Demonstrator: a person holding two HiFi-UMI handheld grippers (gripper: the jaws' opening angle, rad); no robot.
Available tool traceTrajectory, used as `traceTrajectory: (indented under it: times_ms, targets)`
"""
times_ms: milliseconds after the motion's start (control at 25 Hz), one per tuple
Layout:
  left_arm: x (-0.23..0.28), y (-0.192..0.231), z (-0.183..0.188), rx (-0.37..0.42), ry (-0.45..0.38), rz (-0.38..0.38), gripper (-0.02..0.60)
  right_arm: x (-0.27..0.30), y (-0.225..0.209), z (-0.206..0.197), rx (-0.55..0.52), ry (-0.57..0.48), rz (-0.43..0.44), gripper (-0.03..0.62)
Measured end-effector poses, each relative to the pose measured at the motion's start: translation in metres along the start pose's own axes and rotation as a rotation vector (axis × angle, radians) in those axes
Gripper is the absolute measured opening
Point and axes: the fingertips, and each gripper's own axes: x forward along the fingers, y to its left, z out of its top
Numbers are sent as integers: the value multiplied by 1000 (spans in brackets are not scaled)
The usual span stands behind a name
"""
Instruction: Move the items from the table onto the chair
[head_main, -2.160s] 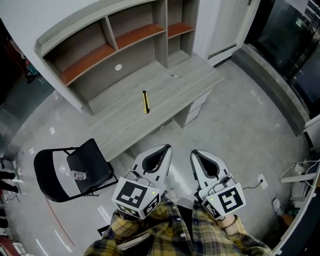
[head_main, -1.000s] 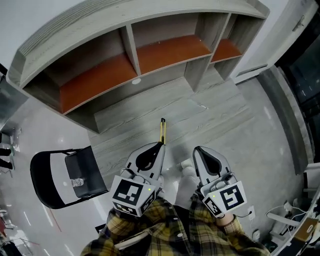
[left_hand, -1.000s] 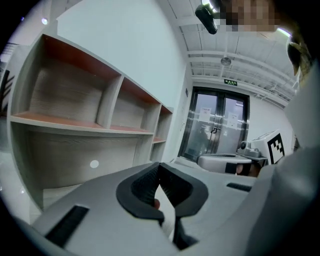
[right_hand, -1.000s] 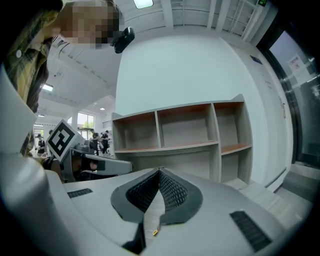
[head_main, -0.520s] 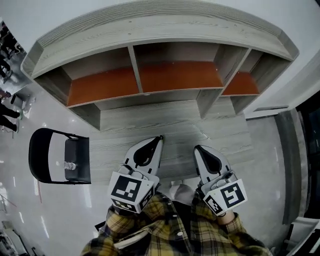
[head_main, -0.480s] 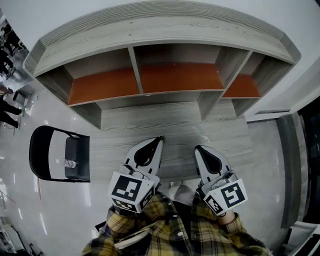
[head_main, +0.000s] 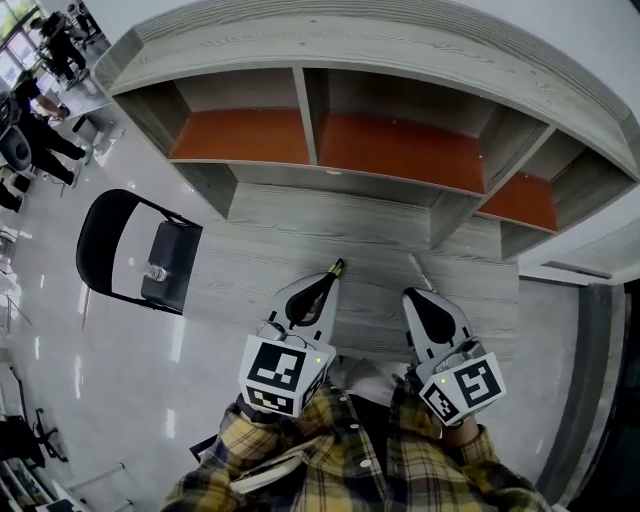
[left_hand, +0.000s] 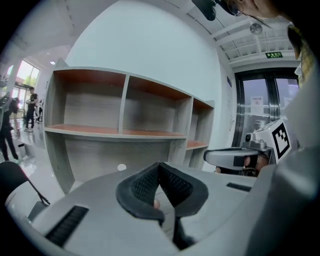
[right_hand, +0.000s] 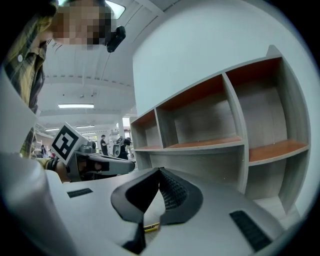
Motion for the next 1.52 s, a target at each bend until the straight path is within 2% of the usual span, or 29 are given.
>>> traceTrajectory:
  times_ms: [160,520,800,920,1040,1280,1520]
  targets:
    - [5,5,-6,-9,21,23,5,4,0,-7,13,22,7,17]
    - [17,23,-31,-82,73,64,16,5,-5,-22,58,56,17,17]
    - [25,32,-59,-141,156,47,173,10,-8,-39,110,70,25,17]
    - [34,36,-76,-139,206,17,193,12,-7,-46,117,79,21,17]
    - [49,45,-102,-111,259,12,193,11,-8,-55,127,100,4,17]
    - [85,60,-172,-106,421,-7,193,4,-16,-78,155,154,-54,17]
    - [110,71,-240,-69,578,-35,193,-5,-22,-99,202,182,-107,17]
